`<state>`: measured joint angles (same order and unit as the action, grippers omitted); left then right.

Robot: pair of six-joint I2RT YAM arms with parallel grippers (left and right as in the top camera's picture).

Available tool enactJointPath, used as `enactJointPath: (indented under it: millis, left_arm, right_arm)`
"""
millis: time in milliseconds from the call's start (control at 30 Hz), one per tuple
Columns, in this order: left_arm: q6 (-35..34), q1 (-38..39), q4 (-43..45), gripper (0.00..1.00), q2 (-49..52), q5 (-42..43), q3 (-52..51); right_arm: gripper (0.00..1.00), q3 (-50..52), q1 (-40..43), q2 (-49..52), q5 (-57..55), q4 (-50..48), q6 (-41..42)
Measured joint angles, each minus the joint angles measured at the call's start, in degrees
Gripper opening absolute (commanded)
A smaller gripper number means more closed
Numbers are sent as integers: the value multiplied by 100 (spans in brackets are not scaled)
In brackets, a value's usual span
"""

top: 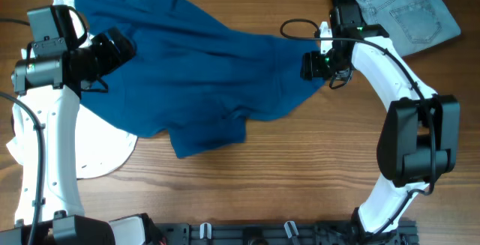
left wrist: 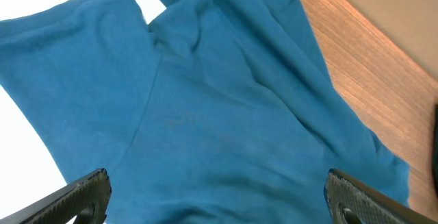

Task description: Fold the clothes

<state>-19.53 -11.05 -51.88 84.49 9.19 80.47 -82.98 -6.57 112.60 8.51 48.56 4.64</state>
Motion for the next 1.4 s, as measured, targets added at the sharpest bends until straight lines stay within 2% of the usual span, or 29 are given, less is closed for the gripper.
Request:
enactJointPath:
  millis: [167, 267, 400, 433, 533, 633, 667, 900, 1133, 1200, 1300, 1333, 1367, 1400]
  left_arm:
    - [22, 0, -7, 100, 11, -140, 0]
    - [39, 0, -57, 100, 52, -310, 0]
    - [39, 0, -90, 100, 195, -516, 0]
    - [39, 0, -103, 100, 225, -538, 0]
    - [39, 0, -127, 100, 313, -579, 0]
    - [39, 0, -129, 100, 328, -597, 0]
    - [39, 0, -131, 100, 328, -597, 0]
    - [39, 0, -131, 100, 332, -599, 0]
    - [39, 0, -179, 100, 337, -619, 0]
    - [39, 0, -175, 100, 339, -616, 0]
    - [39, 7, -177, 100, 339, -614, 0]
    - [39, 13, -177, 100, 339, -614, 0]
    - [39, 31, -177, 100, 339, -614, 0]
    - [39, 61, -177, 100, 339, -616, 0]
  right_arm:
    - [73, 0, 0, 68, -33, -361, 140]
    - [80, 0, 0, 269, -155, -719, 216]
    - [79, 0, 0, 496, -387, -1119, 326]
    - [73, 0, 0, 540, -433, -1176, 330]
    - [47, 0, 0, 686, -501, -1202, 374]
    - [10, 0, 2, 802, -562, -1274, 420]
    - [4, 0, 2, 822, -575, -1303, 433]
    - [4, -192, 50, 992, -597, -1941, 435]
    - [4, -2417, 505, 1137, -533, -2199, 234]
    - [4, -2850, 728, 1126, -535, -2424, 136]
    - [5, -2894, 1008, 1126, -535, -2844, -15]
    - [18, -2894, 1058, 1128, -509, -2855, -31]
    - [40, -2894, 1123, 1130, -431, -2846, -48]
    - [70, -2894, 1176, 1134, -282, -2811, -85]
